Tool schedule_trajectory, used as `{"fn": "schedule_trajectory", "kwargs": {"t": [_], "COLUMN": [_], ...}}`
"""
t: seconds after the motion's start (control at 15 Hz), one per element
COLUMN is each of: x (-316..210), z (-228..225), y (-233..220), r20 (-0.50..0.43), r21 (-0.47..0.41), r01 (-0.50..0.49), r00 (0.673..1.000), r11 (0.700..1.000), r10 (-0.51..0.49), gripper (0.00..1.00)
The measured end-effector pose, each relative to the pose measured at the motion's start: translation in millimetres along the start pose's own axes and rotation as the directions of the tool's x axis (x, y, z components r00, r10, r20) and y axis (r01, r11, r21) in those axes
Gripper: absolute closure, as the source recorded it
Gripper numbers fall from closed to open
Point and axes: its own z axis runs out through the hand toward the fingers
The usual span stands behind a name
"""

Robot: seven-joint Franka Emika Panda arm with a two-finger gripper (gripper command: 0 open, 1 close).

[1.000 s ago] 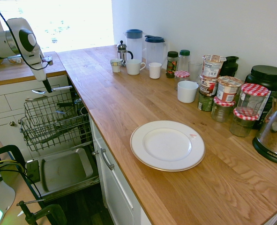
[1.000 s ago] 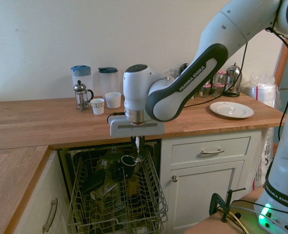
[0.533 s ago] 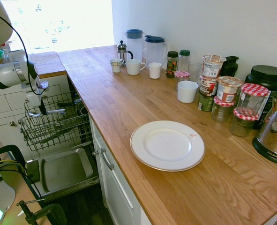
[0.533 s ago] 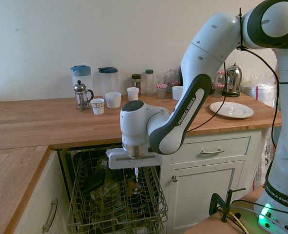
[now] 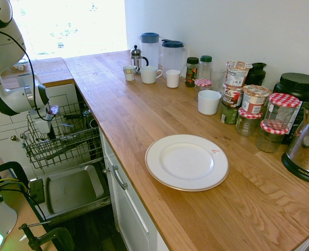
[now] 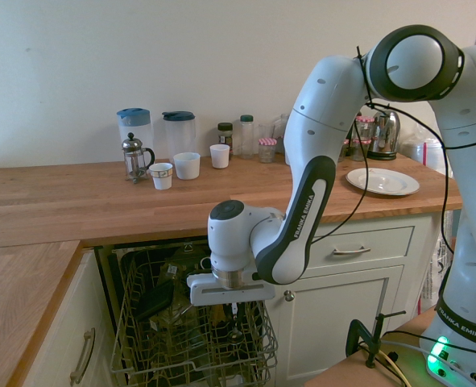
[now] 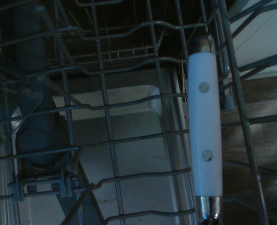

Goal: Put the spoon in the dishwasher

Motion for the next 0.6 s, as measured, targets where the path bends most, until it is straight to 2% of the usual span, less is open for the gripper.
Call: {"fn": "schedule_trajectory", "kwargs": {"t": [0.13, 0.2, 0.6], "x": [0, -1, -1], "z": [10, 13, 20], "y": [-1, -1, -3], "r20": [0.001, 0.001, 0.006], "r21": [-0.007, -0.012, -0.013], "r01": [-0.006, -0.007, -0.021], "r00": [1.0, 1.0, 1.0], "r11": [1.0, 1.0, 1.0], "r10": [0.006, 0.007, 0.021], "gripper": [1.0, 0.0, 0.0]}}
